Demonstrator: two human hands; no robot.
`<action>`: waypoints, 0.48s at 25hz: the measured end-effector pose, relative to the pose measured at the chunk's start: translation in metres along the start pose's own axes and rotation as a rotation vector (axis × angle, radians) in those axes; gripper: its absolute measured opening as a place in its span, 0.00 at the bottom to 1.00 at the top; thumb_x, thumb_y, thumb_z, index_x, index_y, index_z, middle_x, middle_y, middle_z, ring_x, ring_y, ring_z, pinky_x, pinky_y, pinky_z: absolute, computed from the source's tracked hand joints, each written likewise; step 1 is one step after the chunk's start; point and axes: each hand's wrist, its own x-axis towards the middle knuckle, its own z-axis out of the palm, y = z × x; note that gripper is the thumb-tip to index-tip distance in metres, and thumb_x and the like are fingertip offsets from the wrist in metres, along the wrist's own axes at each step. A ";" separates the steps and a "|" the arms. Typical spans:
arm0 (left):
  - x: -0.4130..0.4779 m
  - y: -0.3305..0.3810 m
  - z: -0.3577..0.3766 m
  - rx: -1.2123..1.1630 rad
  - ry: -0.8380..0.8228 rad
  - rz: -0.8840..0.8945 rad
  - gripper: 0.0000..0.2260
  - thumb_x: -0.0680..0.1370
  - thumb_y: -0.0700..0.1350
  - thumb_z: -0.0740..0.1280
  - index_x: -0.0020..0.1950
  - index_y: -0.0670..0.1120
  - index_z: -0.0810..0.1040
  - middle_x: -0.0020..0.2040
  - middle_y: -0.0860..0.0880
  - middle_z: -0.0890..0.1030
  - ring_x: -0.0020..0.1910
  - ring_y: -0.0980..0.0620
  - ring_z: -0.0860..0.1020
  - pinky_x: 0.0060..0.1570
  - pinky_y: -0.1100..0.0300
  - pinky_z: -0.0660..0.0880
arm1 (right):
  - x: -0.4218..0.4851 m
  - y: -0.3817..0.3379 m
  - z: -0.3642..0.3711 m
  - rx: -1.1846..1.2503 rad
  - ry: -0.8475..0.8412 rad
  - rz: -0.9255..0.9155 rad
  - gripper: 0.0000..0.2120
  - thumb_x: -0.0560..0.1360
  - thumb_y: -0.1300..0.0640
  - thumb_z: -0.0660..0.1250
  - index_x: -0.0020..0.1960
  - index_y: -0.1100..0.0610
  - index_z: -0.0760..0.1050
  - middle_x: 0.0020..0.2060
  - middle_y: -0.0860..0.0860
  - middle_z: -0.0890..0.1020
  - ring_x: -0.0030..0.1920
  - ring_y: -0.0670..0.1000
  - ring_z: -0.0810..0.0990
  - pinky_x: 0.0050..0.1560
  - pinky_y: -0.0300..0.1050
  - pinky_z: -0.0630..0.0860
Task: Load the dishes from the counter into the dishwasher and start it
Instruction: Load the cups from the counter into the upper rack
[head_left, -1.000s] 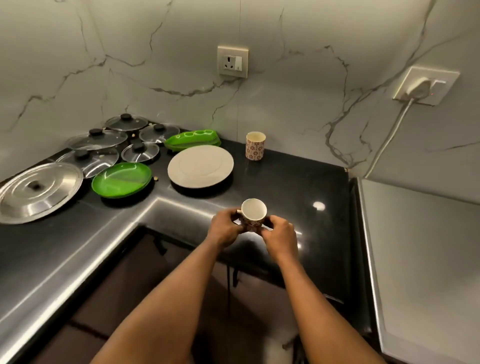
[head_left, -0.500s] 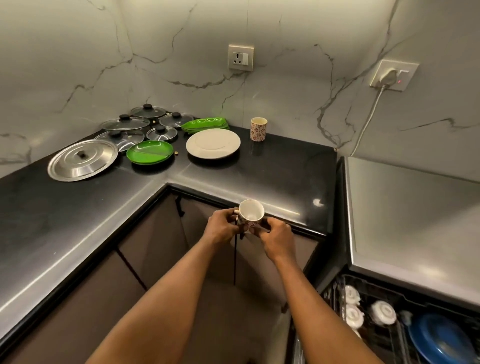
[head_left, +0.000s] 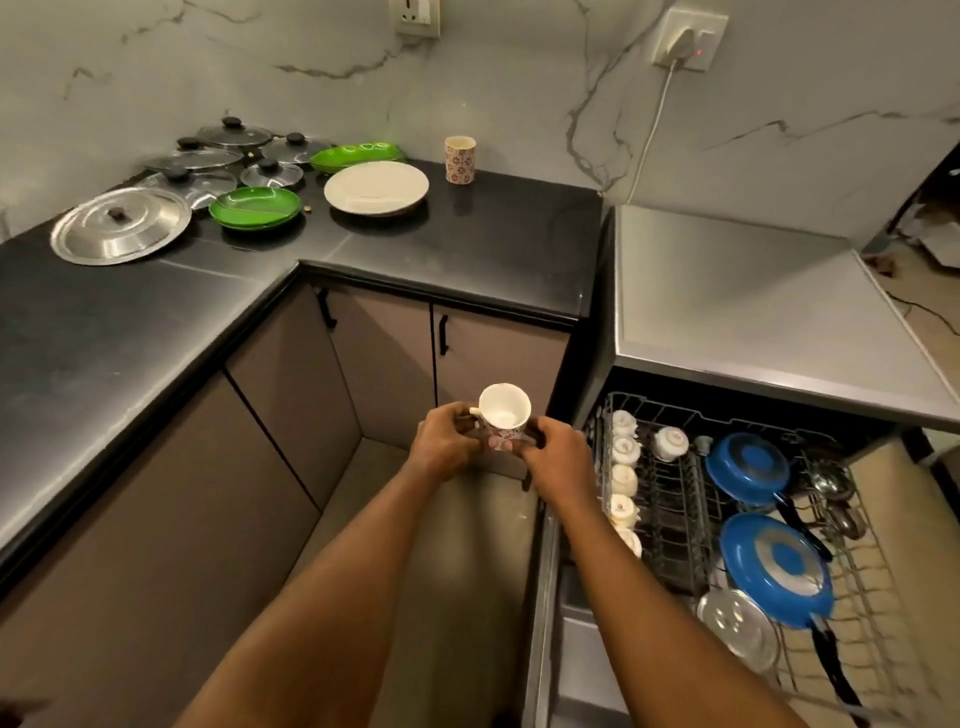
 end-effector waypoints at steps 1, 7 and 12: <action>-0.008 0.000 0.011 0.002 -0.007 0.000 0.23 0.67 0.32 0.77 0.60 0.43 0.80 0.52 0.48 0.84 0.54 0.51 0.82 0.61 0.53 0.77 | -0.009 0.009 -0.007 0.018 -0.004 0.011 0.14 0.68 0.48 0.72 0.51 0.52 0.81 0.44 0.50 0.85 0.45 0.53 0.82 0.43 0.51 0.79; -0.031 -0.003 0.092 0.024 -0.112 -0.029 0.24 0.65 0.38 0.79 0.60 0.41 0.80 0.53 0.45 0.84 0.55 0.48 0.82 0.60 0.46 0.78 | -0.041 0.076 -0.055 0.044 0.013 0.092 0.11 0.70 0.49 0.73 0.51 0.52 0.82 0.44 0.50 0.85 0.44 0.53 0.82 0.43 0.50 0.79; -0.037 0.007 0.182 0.017 -0.171 -0.040 0.19 0.68 0.39 0.78 0.58 0.42 0.82 0.49 0.46 0.85 0.50 0.48 0.83 0.57 0.47 0.79 | -0.040 0.150 -0.102 0.068 0.024 0.126 0.12 0.70 0.48 0.73 0.51 0.53 0.82 0.43 0.51 0.85 0.44 0.54 0.82 0.41 0.50 0.78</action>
